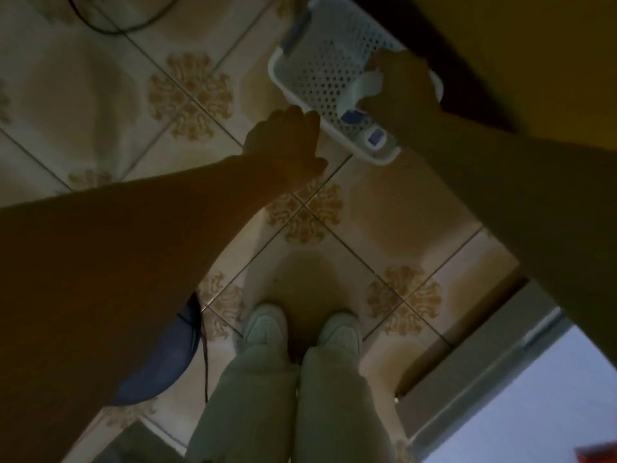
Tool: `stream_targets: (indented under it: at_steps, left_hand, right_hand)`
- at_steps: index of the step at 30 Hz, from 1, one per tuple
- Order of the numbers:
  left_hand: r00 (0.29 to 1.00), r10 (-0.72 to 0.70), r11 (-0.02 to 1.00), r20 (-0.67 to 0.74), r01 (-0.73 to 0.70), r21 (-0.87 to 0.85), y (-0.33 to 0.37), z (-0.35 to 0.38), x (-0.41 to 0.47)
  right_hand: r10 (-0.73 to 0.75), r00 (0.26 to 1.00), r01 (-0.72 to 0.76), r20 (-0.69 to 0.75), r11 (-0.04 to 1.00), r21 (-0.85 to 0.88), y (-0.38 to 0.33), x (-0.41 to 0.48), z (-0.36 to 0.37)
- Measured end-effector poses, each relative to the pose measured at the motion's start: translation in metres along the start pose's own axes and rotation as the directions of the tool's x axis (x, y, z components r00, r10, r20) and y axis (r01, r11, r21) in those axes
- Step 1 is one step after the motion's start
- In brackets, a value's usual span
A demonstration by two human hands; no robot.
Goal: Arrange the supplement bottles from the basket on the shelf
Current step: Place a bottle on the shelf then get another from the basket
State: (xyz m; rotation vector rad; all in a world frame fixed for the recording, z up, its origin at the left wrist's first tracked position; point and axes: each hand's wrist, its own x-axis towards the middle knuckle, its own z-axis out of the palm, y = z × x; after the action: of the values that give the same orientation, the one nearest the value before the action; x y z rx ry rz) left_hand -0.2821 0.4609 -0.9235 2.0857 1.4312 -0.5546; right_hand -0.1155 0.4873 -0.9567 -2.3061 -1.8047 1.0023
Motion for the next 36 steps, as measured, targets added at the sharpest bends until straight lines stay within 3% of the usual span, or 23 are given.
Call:
stream_targets:
  at_steps: [8,15,21,26,36]
  left_hand:
    - [1.000,0.028,1.000,-0.008,-0.028,0.009,-0.003,0.055,0.043]
    - [1.000,0.030,0.999,-0.005,-0.030,-0.016,0.000,0.023,0.016]
    - [0.998,0.038,0.999,-0.057,-0.039,-0.031,0.016,-0.087,-0.052]
    - [0.979,0.046,0.997,-0.200,-0.057,-0.053,0.042,-0.213,-0.126]
    - [0.852,0.076,0.992,-0.519,-0.115,-0.043,0.102,-0.465,-0.324]
  right_hand:
    - [-0.077,0.990,0.094,0.117,0.984,-0.152,0.028,0.032,0.069]
    - [-0.115,0.983,0.143,0.144,0.969,-0.202,0.007,0.010,0.033]
    - [-0.134,0.983,0.162,0.128,0.956,-0.242,-0.071,-0.038,-0.085]
    - [-0.223,0.973,0.231,0.061,0.931,-0.283,-0.154,-0.097,-0.228]
    - [-0.368,0.886,0.252,-0.283,0.893,-0.373,-0.302,-0.255,-0.505]
